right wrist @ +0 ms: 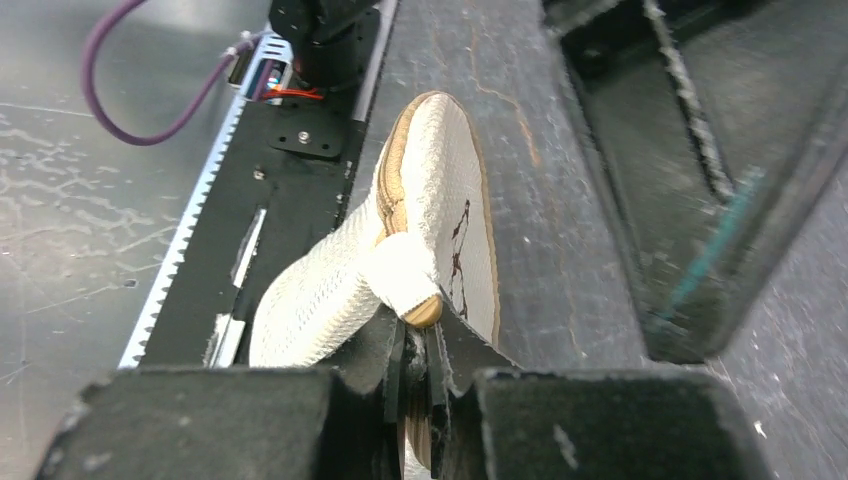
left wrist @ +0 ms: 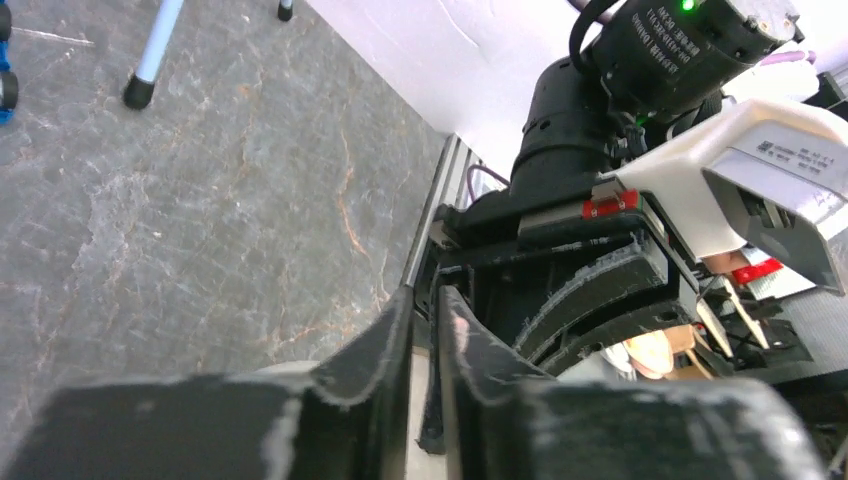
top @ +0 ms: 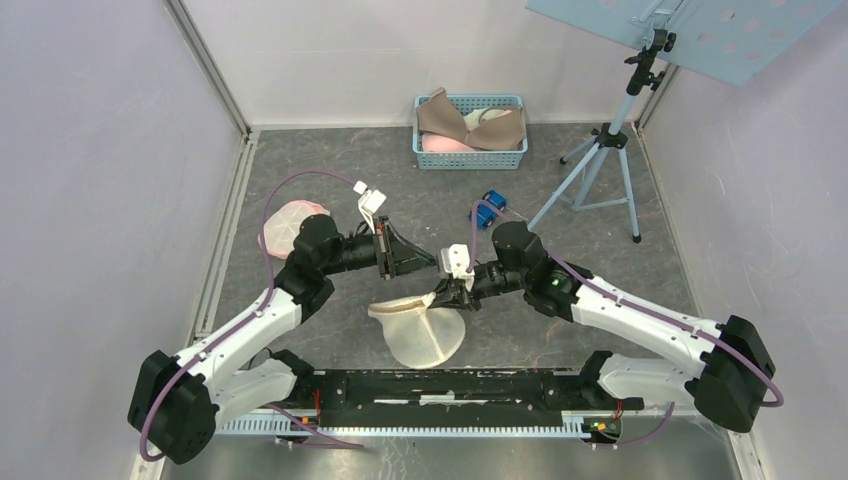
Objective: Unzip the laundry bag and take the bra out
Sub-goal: Adjust the laundry bag at the center of the board.
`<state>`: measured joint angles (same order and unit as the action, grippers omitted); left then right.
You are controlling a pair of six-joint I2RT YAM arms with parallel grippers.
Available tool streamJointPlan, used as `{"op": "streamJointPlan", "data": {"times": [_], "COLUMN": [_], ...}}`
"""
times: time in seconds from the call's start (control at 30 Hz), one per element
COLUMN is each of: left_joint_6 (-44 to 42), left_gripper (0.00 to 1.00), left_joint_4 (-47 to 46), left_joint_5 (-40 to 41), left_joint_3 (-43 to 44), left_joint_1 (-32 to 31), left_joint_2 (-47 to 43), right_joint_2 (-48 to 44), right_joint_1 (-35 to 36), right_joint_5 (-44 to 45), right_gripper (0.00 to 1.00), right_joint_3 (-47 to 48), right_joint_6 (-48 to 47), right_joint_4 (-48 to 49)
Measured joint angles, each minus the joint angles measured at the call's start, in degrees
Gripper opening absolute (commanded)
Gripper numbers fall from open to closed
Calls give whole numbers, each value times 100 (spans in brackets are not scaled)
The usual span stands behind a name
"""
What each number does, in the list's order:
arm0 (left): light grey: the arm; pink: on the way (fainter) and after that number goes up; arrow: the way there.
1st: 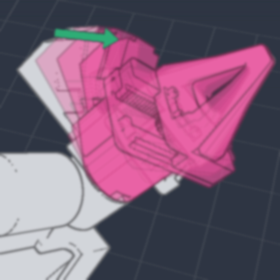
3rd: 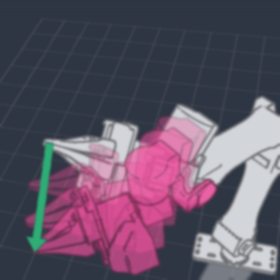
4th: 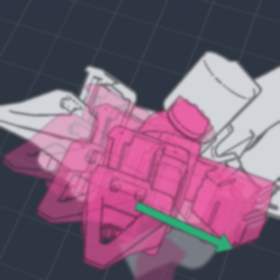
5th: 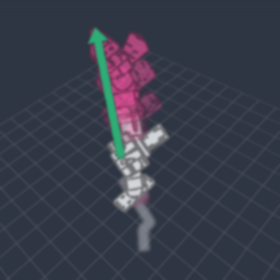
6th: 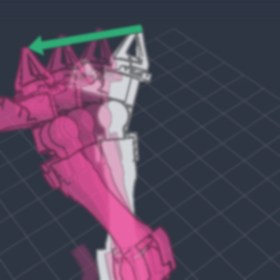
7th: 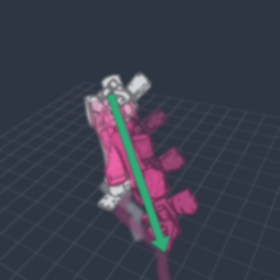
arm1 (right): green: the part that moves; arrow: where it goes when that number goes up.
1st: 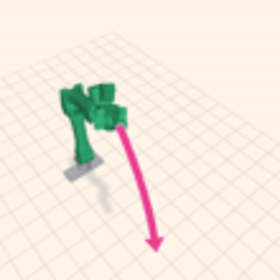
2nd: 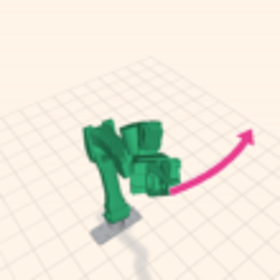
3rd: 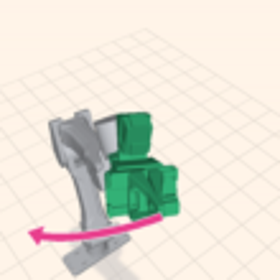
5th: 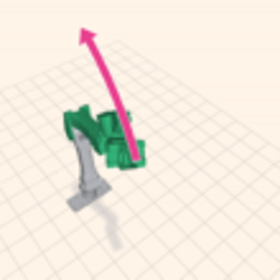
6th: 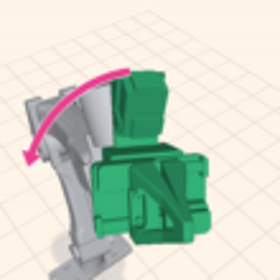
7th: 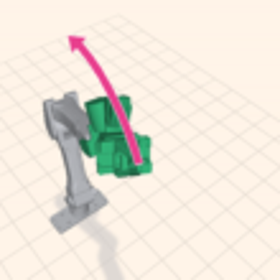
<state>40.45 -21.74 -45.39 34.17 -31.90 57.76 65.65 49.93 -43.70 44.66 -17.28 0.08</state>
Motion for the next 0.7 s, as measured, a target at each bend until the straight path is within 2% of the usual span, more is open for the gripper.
{"op": "streamJointPlan", "data": {"times": [0.1, 0.2, 0.37, 0.43, 0.53, 0.7], "left_joint_6": [15, 4, -37, -247, -935, -1655], "left_gripper": [22, 38, 54, 57, 62, 66], "left_joint_4": [-140, -175, -391, -192, 625, 1517], "left_joint_5": [79, 28, -599, -831, -1073, -1043], "left_joint_3": [0, -2, -114, -114, -50, -37], "left_joint_1": [0, 57, 468, 590, 619, 601], "left_joint_2": [7, 4, -229, -446, -933, -1305], "right_joint_2": [-2, -7, -55, -72, -79, -79], "right_joint_1": [96, 55, -55, -101, -170, -210], "right_joint_5": [-103, -96, -57, -15, 26, 24], "right_gripper": [2, 0, 0, 0, 0, 0], "right_joint_3": [-11, -11, -11, -11, -11, -24], "right_joint_6": [-2, 4, 39, 107, 319, 782], "right_joint_4": [7, 4, -20, -15, 52, 376]}}
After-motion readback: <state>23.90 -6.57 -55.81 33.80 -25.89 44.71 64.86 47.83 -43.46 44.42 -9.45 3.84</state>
